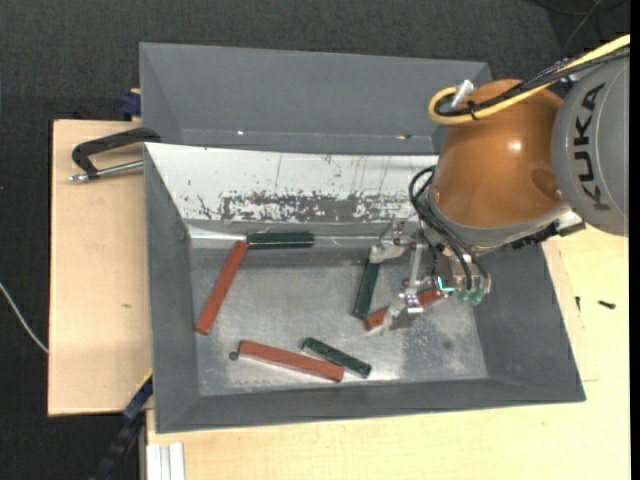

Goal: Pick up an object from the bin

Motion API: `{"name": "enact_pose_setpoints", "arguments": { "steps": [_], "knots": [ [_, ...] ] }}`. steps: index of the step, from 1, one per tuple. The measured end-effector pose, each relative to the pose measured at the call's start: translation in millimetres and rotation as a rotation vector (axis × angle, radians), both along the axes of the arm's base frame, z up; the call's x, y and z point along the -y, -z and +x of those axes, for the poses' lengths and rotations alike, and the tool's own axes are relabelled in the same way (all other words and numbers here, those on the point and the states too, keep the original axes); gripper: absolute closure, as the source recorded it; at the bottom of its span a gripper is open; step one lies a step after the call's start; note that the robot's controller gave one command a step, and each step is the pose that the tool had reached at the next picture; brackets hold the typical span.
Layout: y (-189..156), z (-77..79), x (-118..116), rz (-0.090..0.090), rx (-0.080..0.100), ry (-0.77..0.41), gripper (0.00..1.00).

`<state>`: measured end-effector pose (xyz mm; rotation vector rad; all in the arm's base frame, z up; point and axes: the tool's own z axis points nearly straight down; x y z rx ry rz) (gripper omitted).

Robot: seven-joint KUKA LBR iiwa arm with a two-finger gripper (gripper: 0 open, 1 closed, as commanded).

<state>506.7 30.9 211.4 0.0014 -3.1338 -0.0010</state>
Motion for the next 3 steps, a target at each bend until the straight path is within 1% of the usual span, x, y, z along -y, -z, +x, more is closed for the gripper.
{"name": "enact_pose_setpoints", "arguments": {
  "steps": [1, 2, 3],
  "knots": [
    [-3.9, 1.7, 0.1, 0.000, 0.009, 0.001, 0.00],
    [74.0, 4.5, -65.3, 0.001, 0.011, -0.123, 0.00],
    [54.6, 3.4, -119.2, 0.003, 0.015, -0.060, 0.00]
  ]
}}
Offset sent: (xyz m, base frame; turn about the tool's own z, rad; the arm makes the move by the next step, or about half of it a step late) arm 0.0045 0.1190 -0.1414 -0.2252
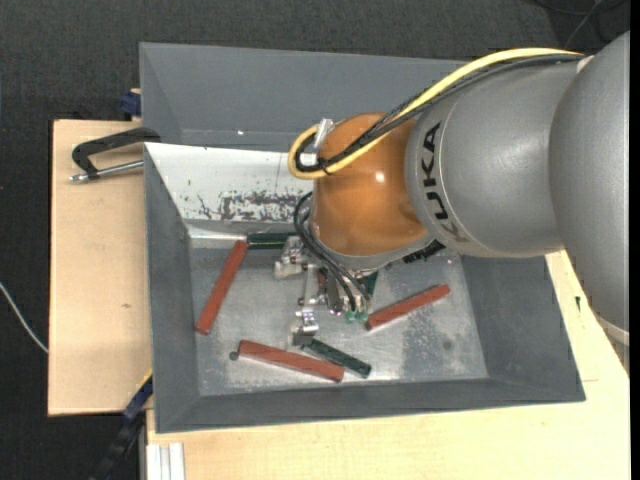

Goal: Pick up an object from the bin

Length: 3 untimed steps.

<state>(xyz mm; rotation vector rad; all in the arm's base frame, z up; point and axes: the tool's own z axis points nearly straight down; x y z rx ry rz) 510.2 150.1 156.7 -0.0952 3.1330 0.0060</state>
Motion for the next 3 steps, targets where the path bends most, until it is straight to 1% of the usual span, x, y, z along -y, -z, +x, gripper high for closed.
{"name": "enact_pose_setpoints", "arguments": {
  "steps": [1, 2, 3],
  "knots": [
    [41.4, -16.7, -7.0, -0.004, -0.011, 0.042, 0.00],
    [84.3, -17.0, 1.1, -0.001, -0.004, 0.001, 0.00],
    [80.8, -18.4, -5.2, -0.004, -0.011, -0.132, 1.00]
  ]
}}
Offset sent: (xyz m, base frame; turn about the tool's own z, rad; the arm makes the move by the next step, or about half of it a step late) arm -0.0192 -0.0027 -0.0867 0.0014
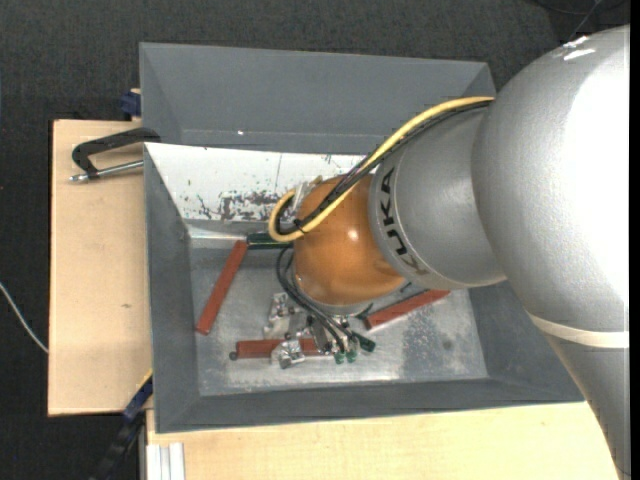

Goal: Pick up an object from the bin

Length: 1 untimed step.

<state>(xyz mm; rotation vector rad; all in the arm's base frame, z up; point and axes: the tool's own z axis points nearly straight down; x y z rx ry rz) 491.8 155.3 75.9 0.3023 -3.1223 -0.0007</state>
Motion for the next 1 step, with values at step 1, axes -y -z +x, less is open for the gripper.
{"name": "enact_pose_setpoints", "arguments": {
  "steps": [1],
  "knots": [
    [0.0, 0.0, 0.0, 0.000, 0.000, 0.000, 1.00]
  ]
}}
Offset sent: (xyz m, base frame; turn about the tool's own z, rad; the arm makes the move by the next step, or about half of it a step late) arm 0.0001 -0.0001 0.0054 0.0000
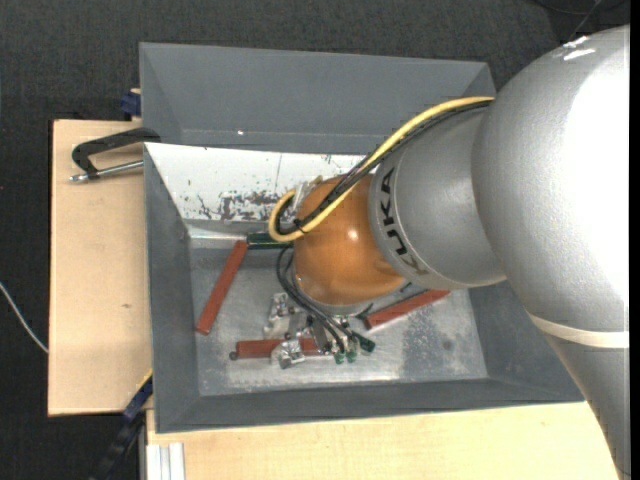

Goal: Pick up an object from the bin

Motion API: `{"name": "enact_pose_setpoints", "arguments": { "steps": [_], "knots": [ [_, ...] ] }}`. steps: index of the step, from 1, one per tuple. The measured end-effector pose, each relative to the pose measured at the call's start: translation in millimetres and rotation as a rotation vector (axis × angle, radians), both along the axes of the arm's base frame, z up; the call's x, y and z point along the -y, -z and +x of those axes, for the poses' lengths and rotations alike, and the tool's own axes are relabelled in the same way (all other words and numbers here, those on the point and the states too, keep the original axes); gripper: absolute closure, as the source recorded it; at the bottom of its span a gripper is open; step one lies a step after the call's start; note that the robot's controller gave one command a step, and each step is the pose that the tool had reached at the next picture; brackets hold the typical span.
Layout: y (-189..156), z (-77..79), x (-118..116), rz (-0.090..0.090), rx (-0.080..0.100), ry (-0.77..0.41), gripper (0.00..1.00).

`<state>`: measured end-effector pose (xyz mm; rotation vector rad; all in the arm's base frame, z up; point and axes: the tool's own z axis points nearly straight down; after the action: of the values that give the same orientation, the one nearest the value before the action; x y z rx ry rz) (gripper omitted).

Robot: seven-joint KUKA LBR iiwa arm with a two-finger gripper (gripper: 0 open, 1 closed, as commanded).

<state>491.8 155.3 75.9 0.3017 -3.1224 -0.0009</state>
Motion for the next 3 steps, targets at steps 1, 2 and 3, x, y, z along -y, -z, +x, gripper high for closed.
{"name": "enact_pose_setpoints", "arguments": {
  "steps": [1, 2, 3],
  "knots": [
    [-0.7, -0.2, -0.1, 0.000, 0.000, 0.000, 1.00],
    [-5.6, -1.2, -0.1, 0.001, 0.002, 0.000, 1.00],
    [-25.0, -1.4, 0.0, 0.001, 0.003, 0.000, 1.00]
  ]
}}
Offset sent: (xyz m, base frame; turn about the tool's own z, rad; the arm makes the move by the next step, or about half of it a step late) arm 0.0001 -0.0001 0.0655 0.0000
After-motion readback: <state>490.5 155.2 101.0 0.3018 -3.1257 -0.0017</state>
